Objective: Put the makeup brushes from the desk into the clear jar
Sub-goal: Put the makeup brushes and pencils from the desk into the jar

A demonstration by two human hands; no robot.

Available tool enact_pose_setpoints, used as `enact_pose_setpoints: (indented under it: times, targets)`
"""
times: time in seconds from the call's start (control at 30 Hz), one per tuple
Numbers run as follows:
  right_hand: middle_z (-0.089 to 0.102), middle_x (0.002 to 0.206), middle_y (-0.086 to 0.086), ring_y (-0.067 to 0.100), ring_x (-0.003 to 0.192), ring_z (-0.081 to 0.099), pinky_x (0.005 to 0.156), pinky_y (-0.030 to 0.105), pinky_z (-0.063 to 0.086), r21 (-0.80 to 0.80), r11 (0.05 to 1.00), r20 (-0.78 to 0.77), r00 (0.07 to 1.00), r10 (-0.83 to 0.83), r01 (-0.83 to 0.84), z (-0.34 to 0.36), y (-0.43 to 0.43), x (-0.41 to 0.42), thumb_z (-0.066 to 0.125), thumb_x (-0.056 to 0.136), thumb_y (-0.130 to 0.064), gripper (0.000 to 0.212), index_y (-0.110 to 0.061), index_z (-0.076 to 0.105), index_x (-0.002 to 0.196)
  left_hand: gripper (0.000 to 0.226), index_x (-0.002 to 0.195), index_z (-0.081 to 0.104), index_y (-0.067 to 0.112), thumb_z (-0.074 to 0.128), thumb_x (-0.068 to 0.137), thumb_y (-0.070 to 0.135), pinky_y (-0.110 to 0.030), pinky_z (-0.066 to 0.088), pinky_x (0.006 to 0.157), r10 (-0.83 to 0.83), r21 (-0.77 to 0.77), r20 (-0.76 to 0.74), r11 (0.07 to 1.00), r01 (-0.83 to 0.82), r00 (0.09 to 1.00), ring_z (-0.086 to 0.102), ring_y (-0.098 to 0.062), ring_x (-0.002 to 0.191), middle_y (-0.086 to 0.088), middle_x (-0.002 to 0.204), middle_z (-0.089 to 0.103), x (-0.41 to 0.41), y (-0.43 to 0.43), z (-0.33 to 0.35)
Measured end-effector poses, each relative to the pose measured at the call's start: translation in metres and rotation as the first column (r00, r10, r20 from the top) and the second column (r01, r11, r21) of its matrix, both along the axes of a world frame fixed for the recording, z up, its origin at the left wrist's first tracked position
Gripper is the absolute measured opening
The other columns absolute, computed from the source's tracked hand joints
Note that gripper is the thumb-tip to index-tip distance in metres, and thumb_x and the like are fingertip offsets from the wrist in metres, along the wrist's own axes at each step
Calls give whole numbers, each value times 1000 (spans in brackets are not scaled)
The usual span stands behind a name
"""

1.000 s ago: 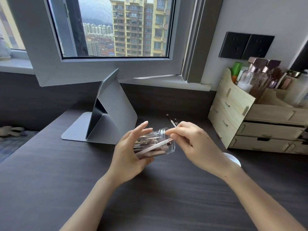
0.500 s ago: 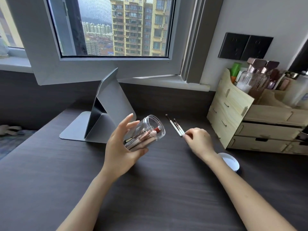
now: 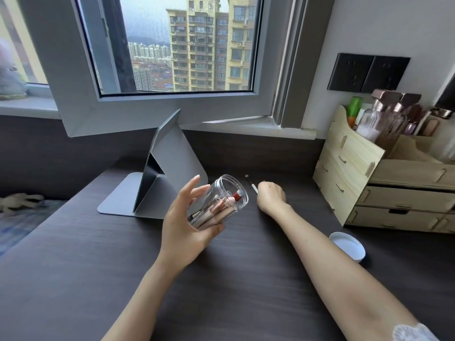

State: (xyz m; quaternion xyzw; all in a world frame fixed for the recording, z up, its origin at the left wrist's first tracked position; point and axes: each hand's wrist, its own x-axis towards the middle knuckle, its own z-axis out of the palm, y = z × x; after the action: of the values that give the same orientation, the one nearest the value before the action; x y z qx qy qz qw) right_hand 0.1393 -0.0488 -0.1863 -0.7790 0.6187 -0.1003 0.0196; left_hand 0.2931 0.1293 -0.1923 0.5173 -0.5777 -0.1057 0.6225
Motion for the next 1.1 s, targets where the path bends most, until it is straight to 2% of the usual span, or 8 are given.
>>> enact_pose_setpoints:
  times: [0.17, 0.27, 0.37, 0.53, 0.63, 0.77, 0.97, 1.1]
  targets:
    - [66, 79, 17, 34, 80, 67, 69, 35, 50, 126, 992, 390, 920, -27, -24, 23, 21, 0, 53, 81, -7, 13, -1, 64, 85, 95, 130, 37, 52, 84, 53, 22, -42, 46, 102, 9, 5, 6, 1000, -9, 1000, 57, -12, 117, 29, 120, 57, 0, 1, 1]
    - [58, 57, 7, 16, 43, 62, 45, 28, 52, 80, 987, 895, 447, -10, -137, 53, 53, -12, 55, 81, 2, 6, 4, 59, 84, 96, 130, 37, 51, 84, 53, 18, -42, 47, 101, 14, 9, 13, 1000, -14, 1000, 57, -11, 116, 27, 119, 60, -2, 2, 1]
    - [63, 54, -1, 12, 48, 66, 44, 23, 53, -166, 961, 981, 64, 184, -223, 78, 91, -32, 58, 81, 3, 17, -11, 55, 74, 98, 131, 37, 49, 86, 54, 13, -43, 48, 100, 17, 12, 48, 1000, -18, 999, 57, -11, 116, 18, 121, 60, -4, 3, 2]
    - [66, 64, -13, -1, 58, 58, 56, 11, 43, -307, 888, 762, 471, 445, -342, 81, 133, -34, 69, 81, -16, 7, -20, 71, 75, 95, 132, 36, 44, 83, 54, 17, -47, 50, 96, -32, 25, 87, 999, 30, 996, 58, -14, 117, 12, 123, 60, -11, 6, 3]
    - [68, 79, -7, 5, 72, 58, 66, 25, 46, -285, 899, 613, 658, 437, -332, 71, 136, -24, 63, 86, -27, 16, -15, 74, 85, 95, 132, 36, 45, 83, 54, 15, -45, 51, 95, -66, 22, 89, 998, 64, 994, 60, -16, 115, 6, 123, 62, -12, 8, 4]
    - [71, 87, -2, 11, 83, 64, 77, 31, 51, -211, 921, 642, 664, 383, -328, 65, 135, -21, 58, 88, -39, 22, -23, 72, 92, 95, 132, 37, 44, 84, 55, 14, -36, 51, 97, -99, 26, 45, 995, 98, 994, 61, -11, 115, 5, 123, 62, -11, 8, 4]
    - [58, 55, -13, -4, 48, 49, 49, 7, 37, -109, 959, 936, 297, 188, -261, 62, 102, -41, 57, 88, -39, 22, -22, 71, 84, 97, 127, 38, 56, 85, 51, 19, -18, 45, 94, -63, 16, -22, 998, 64, 998, 58, -3, 115, 25, 117, 63, -7, 4, 0]
    - [66, 66, -2, 15, 66, 60, 62, 25, 39, -122, 987, 711, 703, 13, 104, 32, 49, -64, 56, 90, -24, 26, -6, 72, 82, 97, 128, 38, 54, 86, 51, 20, -32, 46, 97, -47, -2, -45, 999, 47, 998, 60, -14, 114, 17, 117, 64, -4, 2, -1]
